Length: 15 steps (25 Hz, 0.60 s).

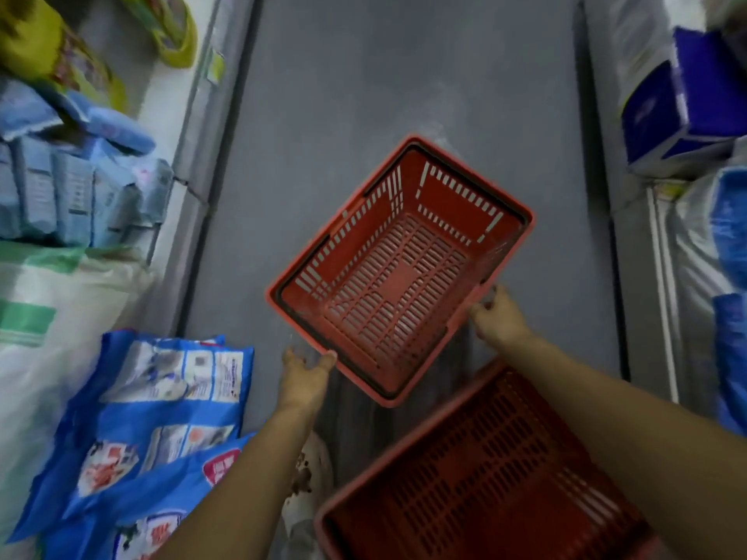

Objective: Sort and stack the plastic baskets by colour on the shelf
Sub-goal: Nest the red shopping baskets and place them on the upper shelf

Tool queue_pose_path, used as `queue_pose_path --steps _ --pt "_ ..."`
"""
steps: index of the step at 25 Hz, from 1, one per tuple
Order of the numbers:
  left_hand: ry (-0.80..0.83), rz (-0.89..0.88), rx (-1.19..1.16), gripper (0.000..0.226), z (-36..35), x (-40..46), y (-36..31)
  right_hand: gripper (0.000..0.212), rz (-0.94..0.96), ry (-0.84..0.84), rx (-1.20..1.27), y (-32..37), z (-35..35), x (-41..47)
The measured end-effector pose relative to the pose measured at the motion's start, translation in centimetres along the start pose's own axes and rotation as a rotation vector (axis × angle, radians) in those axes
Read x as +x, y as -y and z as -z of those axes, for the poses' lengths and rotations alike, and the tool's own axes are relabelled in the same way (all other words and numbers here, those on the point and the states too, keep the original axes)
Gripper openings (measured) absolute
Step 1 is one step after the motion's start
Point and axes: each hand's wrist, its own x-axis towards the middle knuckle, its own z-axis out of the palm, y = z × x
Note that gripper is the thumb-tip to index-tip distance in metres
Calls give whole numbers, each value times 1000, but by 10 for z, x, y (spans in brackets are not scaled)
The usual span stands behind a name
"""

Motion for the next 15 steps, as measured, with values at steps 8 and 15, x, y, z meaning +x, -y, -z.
queue_pose_path --steps 8,15 --pt "43 9 -218 86 -24 54 18 55 -186 -156 265 -24 -49 47" --pt "93 -48 -303 91 9 22 -19 19 -214 -189 503 -8 -36 24"
